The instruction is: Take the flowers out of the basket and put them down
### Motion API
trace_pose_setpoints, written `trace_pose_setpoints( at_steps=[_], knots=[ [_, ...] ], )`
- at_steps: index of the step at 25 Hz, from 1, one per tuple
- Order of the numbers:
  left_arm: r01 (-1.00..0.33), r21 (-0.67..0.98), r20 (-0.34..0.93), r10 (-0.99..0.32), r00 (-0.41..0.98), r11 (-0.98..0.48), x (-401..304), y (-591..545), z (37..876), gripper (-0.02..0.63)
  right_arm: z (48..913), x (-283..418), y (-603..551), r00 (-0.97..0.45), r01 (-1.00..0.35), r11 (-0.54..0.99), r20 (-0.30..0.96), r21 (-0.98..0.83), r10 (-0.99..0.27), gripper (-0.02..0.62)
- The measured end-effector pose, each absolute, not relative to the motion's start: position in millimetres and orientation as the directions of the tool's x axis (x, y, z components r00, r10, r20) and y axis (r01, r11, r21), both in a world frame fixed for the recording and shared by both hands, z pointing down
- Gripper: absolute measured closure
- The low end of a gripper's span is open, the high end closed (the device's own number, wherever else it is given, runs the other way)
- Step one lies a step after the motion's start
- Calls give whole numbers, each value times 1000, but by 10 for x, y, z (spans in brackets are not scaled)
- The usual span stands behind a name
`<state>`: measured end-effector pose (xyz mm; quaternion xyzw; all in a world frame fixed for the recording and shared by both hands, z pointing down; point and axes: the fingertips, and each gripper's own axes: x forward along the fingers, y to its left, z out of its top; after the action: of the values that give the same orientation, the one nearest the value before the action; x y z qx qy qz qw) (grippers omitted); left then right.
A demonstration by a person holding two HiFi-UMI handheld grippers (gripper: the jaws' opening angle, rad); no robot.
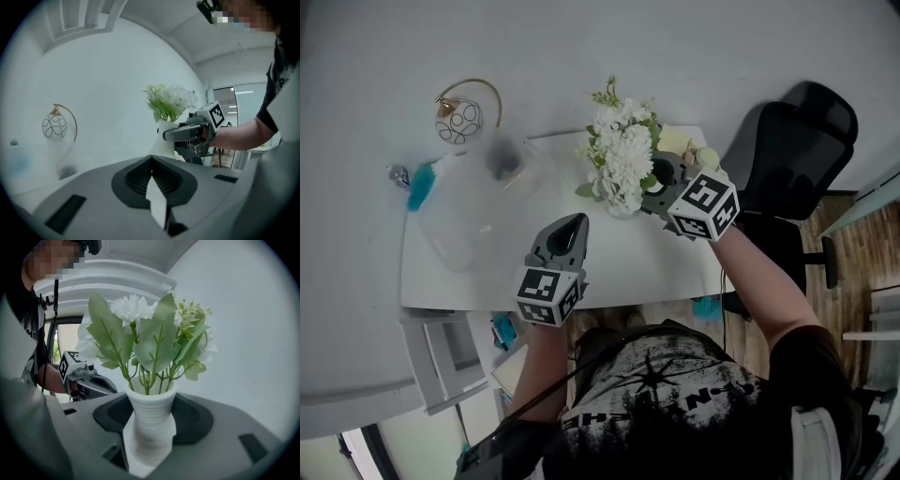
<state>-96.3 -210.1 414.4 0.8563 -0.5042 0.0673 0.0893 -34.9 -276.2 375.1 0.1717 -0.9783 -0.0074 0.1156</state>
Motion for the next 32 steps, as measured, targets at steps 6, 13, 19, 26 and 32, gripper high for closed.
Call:
trace_pose_setpoints(
  at_steps=[6,13,19,26,32],
  knots=[
    [-860,167,214,-834,508,-482,-811,-2075,4376,595,4185,-69,-2753,-888,-394,918,237,51,-394,337],
    [-859,176,257,-819,512,-481,-714,-2110,4697,595,4673,106,-2767,-860,-455,890,244,29,-447,337],
    [-854,182,323,-790,521,-488,-677,-2095,5021,595,5082,101,-2727,-851,-474,880,250,10,-462,337],
    [-855,195,372,-770,519,-482,-679,-1984,5254,595,5373,88,-2715,-845,-494,870,236,1,-480,337],
    [-854,187,390,-761,518,-485,-695,-1967,5332,595,5370,103,-2773,-835,-525,851,204,-15,-511,336]
  ],
)
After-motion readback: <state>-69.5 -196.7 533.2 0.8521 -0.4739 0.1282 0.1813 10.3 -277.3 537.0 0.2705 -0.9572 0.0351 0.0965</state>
